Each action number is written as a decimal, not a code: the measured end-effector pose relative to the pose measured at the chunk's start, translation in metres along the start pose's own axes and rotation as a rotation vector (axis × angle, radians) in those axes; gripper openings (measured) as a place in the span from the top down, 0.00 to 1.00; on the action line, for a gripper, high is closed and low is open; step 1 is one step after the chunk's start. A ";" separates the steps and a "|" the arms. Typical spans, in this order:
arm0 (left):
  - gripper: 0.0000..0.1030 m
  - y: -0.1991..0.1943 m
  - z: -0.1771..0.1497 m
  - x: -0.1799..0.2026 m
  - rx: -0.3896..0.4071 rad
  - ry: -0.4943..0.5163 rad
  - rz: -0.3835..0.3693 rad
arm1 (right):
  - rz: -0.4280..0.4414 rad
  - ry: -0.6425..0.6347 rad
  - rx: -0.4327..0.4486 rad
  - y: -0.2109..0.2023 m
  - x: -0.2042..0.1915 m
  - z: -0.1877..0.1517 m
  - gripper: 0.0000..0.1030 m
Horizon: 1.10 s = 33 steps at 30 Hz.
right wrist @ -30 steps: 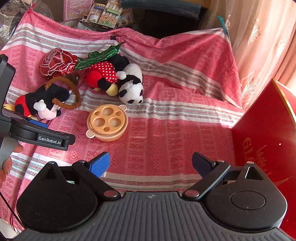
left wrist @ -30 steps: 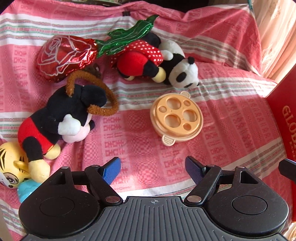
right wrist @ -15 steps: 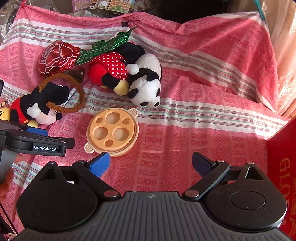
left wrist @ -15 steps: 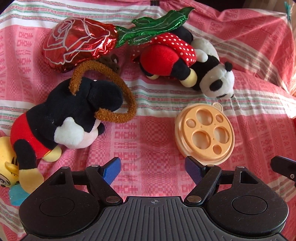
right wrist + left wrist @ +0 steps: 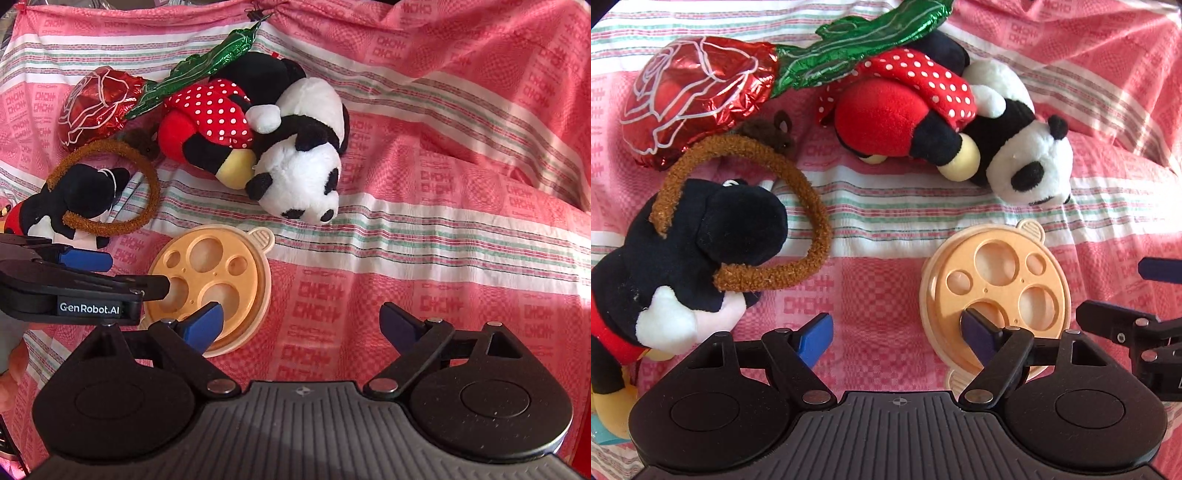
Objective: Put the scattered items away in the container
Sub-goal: 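Close the right gripper on the rim of the beige container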
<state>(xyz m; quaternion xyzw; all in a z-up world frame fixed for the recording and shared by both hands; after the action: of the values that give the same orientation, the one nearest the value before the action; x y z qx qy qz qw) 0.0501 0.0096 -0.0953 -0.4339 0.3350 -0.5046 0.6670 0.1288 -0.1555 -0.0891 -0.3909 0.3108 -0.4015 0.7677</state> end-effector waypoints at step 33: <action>0.56 -0.005 -0.008 0.032 0.006 0.247 -0.197 | 0.099 0.088 -0.109 -0.011 -0.025 -0.029 0.78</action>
<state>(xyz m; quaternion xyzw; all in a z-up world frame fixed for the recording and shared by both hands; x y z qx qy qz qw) 0.0501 -0.0234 -0.0944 -0.3972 0.3690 -0.6180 0.5694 0.0892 -0.1481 -0.0898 -0.3983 0.3844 -0.3625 0.7498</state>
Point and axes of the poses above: each gripper's, at about its wrist camera, not at the fingertips, and y roughly the way its jaws point, x to its right, z to its top, the point moved 3 cm from there along y, roughly the way its jaws point, and after that the axes turned 2 degrees about -y, right-handed, at the moved point
